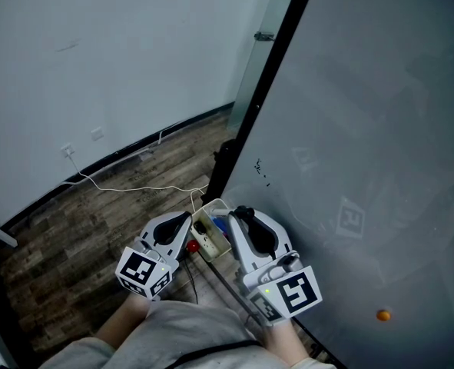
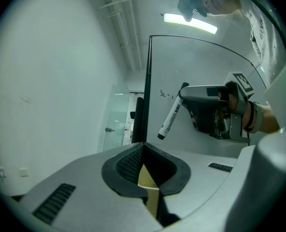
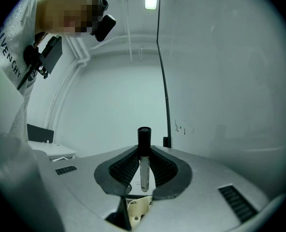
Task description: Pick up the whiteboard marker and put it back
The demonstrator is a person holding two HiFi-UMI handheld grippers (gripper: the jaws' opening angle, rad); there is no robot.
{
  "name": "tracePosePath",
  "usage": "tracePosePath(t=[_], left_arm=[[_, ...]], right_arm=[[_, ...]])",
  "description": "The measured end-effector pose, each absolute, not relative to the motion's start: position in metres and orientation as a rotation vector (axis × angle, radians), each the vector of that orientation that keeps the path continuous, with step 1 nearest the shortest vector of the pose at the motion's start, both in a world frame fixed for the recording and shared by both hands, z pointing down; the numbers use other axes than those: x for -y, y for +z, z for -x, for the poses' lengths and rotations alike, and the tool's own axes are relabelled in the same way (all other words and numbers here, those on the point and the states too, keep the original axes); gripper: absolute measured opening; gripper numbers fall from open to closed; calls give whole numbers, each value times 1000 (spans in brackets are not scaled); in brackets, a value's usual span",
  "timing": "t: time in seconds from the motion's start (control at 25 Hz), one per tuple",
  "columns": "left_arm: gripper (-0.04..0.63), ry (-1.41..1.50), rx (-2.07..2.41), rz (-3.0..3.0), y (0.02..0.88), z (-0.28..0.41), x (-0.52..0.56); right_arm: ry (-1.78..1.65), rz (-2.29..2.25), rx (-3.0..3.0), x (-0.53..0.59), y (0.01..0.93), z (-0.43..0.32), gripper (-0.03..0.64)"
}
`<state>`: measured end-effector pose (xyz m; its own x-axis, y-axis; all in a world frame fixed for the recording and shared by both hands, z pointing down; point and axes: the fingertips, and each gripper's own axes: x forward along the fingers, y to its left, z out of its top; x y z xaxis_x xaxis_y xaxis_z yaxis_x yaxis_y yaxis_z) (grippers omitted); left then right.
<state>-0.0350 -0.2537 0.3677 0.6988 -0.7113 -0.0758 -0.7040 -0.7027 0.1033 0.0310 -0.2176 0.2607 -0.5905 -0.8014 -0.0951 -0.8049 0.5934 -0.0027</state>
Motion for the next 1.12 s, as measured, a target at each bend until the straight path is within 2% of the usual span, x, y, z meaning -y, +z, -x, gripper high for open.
tracePosePath(t=[1.12], left_arm=[[15, -99, 1207, -2776, 398, 48, 247]], right_arm=[[-67, 1399, -2804, 209, 332, -25, 77]])
